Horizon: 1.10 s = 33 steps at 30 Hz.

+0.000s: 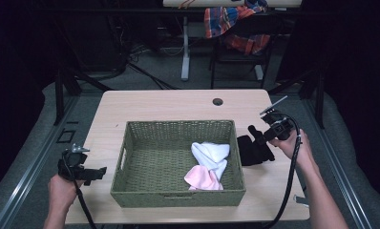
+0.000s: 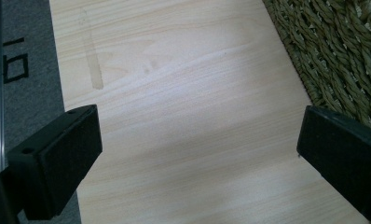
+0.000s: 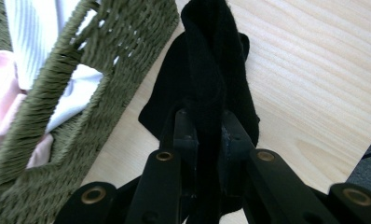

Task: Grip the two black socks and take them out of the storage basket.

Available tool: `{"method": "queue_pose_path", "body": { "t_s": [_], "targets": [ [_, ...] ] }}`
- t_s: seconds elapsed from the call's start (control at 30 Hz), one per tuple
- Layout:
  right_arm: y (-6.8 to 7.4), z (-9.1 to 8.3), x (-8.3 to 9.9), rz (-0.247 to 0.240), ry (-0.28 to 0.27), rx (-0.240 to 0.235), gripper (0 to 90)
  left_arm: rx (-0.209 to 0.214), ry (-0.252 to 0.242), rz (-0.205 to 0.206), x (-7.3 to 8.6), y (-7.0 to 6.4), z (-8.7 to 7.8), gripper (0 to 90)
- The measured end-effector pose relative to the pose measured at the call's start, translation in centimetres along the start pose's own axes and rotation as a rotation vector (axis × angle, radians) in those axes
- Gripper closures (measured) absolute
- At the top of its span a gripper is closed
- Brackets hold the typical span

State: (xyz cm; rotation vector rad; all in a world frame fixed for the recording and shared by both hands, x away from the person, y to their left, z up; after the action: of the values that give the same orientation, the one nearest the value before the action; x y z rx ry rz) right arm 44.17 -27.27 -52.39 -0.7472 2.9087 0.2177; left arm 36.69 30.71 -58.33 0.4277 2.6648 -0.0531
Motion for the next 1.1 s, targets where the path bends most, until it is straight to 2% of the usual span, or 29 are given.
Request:
{"method": "queue_pose_path", "body": {
  "t_s": [0.07,0.1,0.17,0.33,0.43,0.47,0.5,0.6,0.63,0.67,0.77,0.8,0.83,0.9,1.0,1.03,1.1],
  "targets": [
    [0.0,0.4,0.0,0.01,-0.007,-0.003,80.4,0.0,-0.002,0.001,0.0,0.0,0.0,0.2],
    [-0.2,0.5,0.1,-0.002,0.019,-0.001,80.5,0.0,-0.002,0.002,0.0,0.0,0.0,0.2],
    [-0.2,0.9,0.0,0.013,0.016,0.007,80.4,-0.001,-0.003,0.0,0.0,0.0,0.0,0.2],
    [-0.5,1.9,-0.1,0.009,0.038,0.013,80.3,-0.001,-0.005,0.0,0.0,0.0,0.0,0.2],
    [-0.6,2.4,-0.2,0.027,0.027,0.03,80.1,0.003,-0.001,-0.001,0.0,0.0,0.0,0.2],
    [-0.6,2.7,-0.3,0.03,0.016,0.023,80.1,0.003,0.001,0.002,0.0,0.0,0.0,0.2],
    [-0.8,2.7,-0.2,0.02,0.037,0.035,80.1,0.004,0.001,0.002,0.0,0.0,0.0,0.2],
    [-0.9,3.2,-0.2,0.031,0.043,0.028,79.9,0.003,-0.001,0.001,0.0,0.0,0.0,0.2],
    [-0.9,3.6,-0.2,0.049,0.026,0.025,79.8,0.003,0.0,0.001,0.0,0.0,0.0,0.2],
    [-1.1,3.6,-0.1,0.035,0.046,0.029,79.7,0.003,0.0,0.002,0.0,0.0,0.0,0.2],
    [-1.2,4.4,-0.2,0.051,0.041,0.022,79.3,0.005,0.001,0.001,0.0,-0.1,0.0,0.2],
    [-1.3,4.5,-0.1,0.043,0.063,0.027,78.9,0.005,0.002,0.001,0.0,-0.1,0.0,0.2],
    [-1.3,4.8,-0.1,0.058,0.05,0.02,78.7,0.005,0.001,0.001,0.0,-0.1,0.0,0.2],
    [-1.4,5.3,-0.1,0.066,0.059,0.024,78.0,0.005,0.001,0.001,0.0,-0.1,0.0,0.2],
    [-1.5,5.7,0.0,0.051,0.088,0.016,73.6,0.004,0.001,0.002,0.0,-0.1,0.0,0.2],
    [-1.4,5.8,-0.1,0.064,0.071,0.023,71.0,0.003,-0.001,0.003,0.0,0.0,0.0,0.2],
    [-1.4,5.6,-0.1,0.06,0.062,0.031,57.2,0.003,-0.003,-0.001,0.0,0.0,0.0,0.2]
  ]
}}
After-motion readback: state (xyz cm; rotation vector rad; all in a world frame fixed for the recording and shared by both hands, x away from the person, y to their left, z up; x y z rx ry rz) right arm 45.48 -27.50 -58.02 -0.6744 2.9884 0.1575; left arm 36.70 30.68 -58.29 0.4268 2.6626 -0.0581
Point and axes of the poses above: each handheld gripper's, and its own axes: z roughly forward along the jaws, x roughly out of its underside, y roughly to its left, the point moved 8 cm from there along z, roughly forward along the jaws, and after that the axes turned 8 degrees about y, right-handed, at the moved point
